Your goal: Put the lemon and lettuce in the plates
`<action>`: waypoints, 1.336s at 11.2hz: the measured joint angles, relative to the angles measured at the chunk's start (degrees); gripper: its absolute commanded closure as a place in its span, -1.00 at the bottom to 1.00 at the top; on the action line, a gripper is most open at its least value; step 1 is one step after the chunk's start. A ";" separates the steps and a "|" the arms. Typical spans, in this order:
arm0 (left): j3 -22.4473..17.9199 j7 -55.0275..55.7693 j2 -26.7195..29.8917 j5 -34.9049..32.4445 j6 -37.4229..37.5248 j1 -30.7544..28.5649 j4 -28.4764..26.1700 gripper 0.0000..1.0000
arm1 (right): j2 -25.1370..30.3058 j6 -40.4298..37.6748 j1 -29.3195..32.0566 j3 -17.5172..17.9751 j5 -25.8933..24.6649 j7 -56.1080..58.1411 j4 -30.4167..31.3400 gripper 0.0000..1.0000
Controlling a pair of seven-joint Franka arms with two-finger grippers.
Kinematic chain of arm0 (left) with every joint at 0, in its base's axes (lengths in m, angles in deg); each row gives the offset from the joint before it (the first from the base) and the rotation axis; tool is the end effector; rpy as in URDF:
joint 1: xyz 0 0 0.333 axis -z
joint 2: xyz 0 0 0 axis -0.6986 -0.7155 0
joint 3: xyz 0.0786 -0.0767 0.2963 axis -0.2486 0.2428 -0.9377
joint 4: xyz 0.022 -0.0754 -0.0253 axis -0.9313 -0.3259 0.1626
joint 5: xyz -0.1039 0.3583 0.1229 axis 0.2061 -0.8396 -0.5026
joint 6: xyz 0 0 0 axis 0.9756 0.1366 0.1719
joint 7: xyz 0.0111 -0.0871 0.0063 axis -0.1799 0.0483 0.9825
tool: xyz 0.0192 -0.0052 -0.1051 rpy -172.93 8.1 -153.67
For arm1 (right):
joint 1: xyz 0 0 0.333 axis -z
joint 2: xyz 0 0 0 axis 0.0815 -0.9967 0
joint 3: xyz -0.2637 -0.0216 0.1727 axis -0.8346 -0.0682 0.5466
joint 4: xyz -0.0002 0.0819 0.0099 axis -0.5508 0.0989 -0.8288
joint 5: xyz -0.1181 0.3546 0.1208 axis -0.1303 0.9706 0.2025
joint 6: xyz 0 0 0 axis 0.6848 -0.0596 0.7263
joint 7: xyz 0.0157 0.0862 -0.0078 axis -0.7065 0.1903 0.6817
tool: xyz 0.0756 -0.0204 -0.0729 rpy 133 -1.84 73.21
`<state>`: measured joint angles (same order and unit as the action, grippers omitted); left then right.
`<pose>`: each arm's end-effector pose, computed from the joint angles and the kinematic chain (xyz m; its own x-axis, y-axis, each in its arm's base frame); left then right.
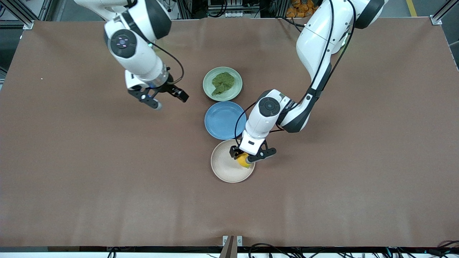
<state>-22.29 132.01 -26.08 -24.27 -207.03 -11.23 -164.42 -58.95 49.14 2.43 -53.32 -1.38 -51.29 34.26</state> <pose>0.5856 -0.4519 0.2164 0.9109 0.3949 0.1198 0.3455 -0.8886 0.3019 0.4736 0.2892 0.4333 0.8221 -0.5478 -0.1552 -0.5579 -0.8294 -0.0281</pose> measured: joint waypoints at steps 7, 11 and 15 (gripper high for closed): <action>-3.88 -1.17 0.55 -1.55 0.54 0.04 1.15 -1.00 | 2.78 -2.29 6.27 -5.91 -5.23 6.53 -9.98 -1.00; -4.14 -12.74 5.02 -1.60 14.88 -8.86 1.66 -1.00 | 2.85 -5.16 6.69 -12.56 -5.31 22.83 -13.25 -1.00; 0.75 -20.93 15.98 0.02 33.21 -20.49 2.65 -1.00 | 3.29 -10.02 7.01 -16.65 -8.63 36.83 -15.04 -1.00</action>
<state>-21.54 111.08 -10.10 -24.25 -173.82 -31.72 -161.77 -55.66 39.11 9.44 -69.97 -10.01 -14.46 19.22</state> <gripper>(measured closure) 0.000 0.000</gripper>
